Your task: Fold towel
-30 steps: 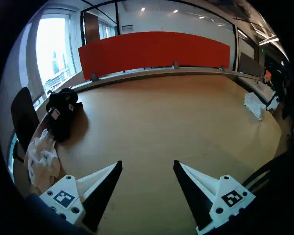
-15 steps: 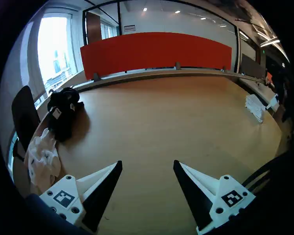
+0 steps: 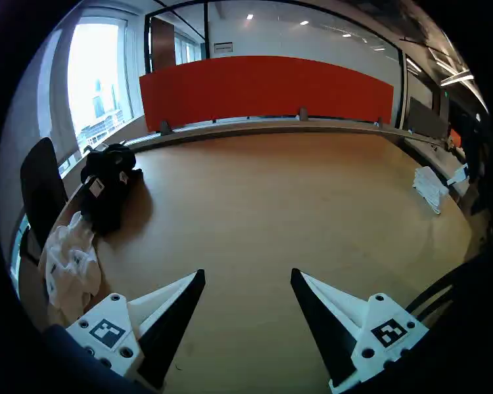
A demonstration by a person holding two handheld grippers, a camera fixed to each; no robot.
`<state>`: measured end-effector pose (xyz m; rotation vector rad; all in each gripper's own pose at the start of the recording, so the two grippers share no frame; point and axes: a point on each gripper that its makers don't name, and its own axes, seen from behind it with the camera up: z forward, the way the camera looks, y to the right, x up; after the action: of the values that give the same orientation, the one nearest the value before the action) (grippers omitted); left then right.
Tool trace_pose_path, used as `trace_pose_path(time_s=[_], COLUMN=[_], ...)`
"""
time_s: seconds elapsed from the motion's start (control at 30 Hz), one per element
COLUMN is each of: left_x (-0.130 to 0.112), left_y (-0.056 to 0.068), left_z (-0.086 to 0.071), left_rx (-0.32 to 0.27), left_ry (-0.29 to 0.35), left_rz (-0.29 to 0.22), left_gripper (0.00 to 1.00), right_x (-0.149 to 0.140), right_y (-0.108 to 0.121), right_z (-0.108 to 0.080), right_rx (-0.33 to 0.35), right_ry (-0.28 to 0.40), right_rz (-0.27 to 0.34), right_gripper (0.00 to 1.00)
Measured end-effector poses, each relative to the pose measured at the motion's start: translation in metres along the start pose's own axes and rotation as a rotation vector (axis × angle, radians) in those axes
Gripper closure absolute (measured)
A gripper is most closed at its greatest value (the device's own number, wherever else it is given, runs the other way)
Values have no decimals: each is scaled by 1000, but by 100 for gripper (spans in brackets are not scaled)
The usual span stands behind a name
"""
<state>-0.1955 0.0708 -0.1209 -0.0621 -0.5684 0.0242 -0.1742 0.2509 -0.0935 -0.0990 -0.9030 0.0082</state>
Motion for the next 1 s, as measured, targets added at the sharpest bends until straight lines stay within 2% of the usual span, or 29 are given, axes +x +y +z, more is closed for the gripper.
trace_pose_path(time_s=[0.47,1.0], left_x=[9,18], left_y=[-5,-7], left_z=[0,0], left_rx=[5,9], left_ry=[9,27], left_rz=[-22,-31], left_gripper=[3,3], right_x=[54,79], right_y=[-17,-21], right_z=[-21,-34], right_rx=[-1,-35], right_ry=[286,441], right_rz=[68,99], right_gripper=[0,0])
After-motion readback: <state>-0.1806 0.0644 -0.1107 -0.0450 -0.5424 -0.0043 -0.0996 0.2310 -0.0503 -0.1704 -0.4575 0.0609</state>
